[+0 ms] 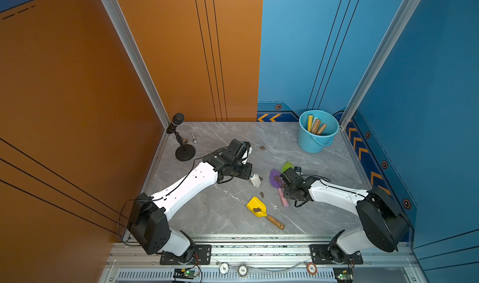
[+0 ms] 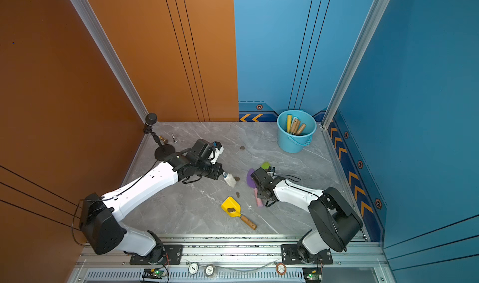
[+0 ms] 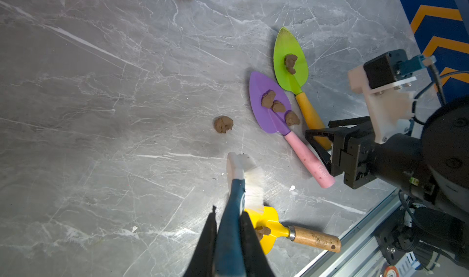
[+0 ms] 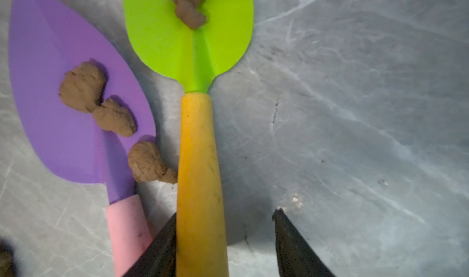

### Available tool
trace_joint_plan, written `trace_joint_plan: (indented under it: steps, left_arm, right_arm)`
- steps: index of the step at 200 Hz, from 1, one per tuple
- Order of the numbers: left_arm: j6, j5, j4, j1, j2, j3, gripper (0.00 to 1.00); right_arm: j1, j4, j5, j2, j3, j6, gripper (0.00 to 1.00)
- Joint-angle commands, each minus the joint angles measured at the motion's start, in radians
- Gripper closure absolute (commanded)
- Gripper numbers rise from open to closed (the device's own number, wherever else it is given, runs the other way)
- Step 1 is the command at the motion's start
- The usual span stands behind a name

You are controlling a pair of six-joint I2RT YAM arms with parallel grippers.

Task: Brush the soil off the hand trowel and place it into the bucket
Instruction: Adjust the hand trowel at the center of the board, then adjust the brush.

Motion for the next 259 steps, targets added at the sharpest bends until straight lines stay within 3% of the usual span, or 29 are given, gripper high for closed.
trace_joint_plan:
  steps: [1, 38, 67, 126, 191, 232, 259]
  left_arm:
    - [0.029, -0.006, 0.019, 0.008, 0.027, 0.043, 0.95]
    - [0.051, -0.003, 0.012, 0.013, 0.055, 0.075, 0.94]
    - [0.060, -0.009, 0.011, 0.017, 0.065, 0.087, 0.94]
    - [0.051, -0.016, 0.010, 0.025, 0.067, 0.079, 0.94]
    - [0.037, -0.038, 0.010, 0.032, 0.063, 0.083, 0.93]
    - [0.032, -0.056, 0.011, 0.030, 0.053, 0.081, 0.94]
    - [0.040, -0.084, 0.026, 0.025, 0.051, 0.094, 0.98]
  right_arm:
    - [-0.032, -0.078, 0.048, -0.041, -0.025, 0.046, 0.42]
    - [-0.147, -0.126, 0.076, -0.095, -0.063, 0.063, 0.42]
    - [-0.287, -0.100, 0.079, -0.095, -0.053, -0.001, 0.41]
    - [-0.499, 0.076, -0.022, 0.016, 0.114, -0.170, 0.42]
    - [-0.509, 0.123, -0.094, 0.203, 0.319, -0.182, 0.45]
    - [-0.480, 0.105, -0.132, 0.099, 0.376, -0.183, 0.45]
    - [-0.410, 0.115, -0.243, 0.028, 0.389, -0.131, 0.43]
